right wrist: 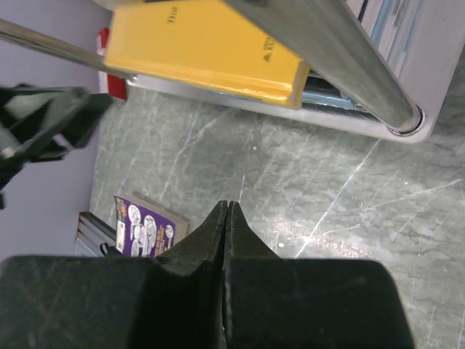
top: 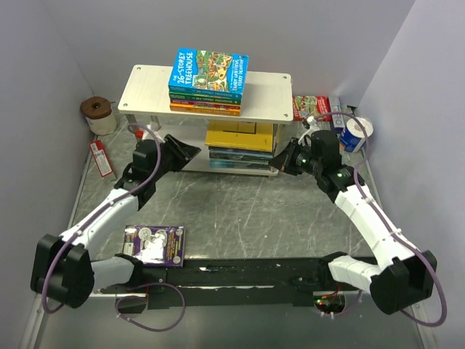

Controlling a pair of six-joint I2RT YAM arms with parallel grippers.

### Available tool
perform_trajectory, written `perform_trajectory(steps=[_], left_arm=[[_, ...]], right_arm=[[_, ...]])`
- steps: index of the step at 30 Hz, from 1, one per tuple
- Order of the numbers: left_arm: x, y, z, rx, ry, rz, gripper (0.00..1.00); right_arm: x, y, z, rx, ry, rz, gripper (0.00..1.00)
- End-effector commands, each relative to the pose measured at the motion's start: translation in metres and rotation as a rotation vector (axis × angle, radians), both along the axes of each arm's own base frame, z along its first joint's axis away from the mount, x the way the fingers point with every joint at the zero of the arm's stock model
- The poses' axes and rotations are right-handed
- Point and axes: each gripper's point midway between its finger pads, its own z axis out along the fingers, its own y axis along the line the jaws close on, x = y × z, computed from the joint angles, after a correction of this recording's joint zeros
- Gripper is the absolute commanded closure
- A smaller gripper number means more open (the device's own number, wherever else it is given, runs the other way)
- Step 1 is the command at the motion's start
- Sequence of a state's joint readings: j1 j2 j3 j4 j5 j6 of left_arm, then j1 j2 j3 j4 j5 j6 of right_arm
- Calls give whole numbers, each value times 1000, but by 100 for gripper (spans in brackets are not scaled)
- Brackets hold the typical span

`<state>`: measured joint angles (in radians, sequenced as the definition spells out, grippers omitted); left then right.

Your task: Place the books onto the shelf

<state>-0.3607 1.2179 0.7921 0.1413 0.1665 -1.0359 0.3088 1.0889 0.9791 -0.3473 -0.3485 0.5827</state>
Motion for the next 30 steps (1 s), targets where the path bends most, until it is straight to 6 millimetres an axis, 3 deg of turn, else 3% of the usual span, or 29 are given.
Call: perform_trajectory(steps=[1,3,9,16,25,30], left_arm=[[9,33,-1,53,-19,151,62],[19,36,-11,66,17,153,71],[37,27,-22,19,39,112,72],[51,15,-3,-8,-8,71,67],[46,13,13,-29,-54,34,64],[40,18,21,-39,-79,47,64]], right_arm=[[20,6,21,4,-76,17,100],[27,8,16,2,-70,12,100],[45,13,8,5,-74,-8,100],[61,9,3,26,-96,-83,100],[77,1,-6,40,-146,-190,100],[74,-5,-6,30,-198,-217,100]])
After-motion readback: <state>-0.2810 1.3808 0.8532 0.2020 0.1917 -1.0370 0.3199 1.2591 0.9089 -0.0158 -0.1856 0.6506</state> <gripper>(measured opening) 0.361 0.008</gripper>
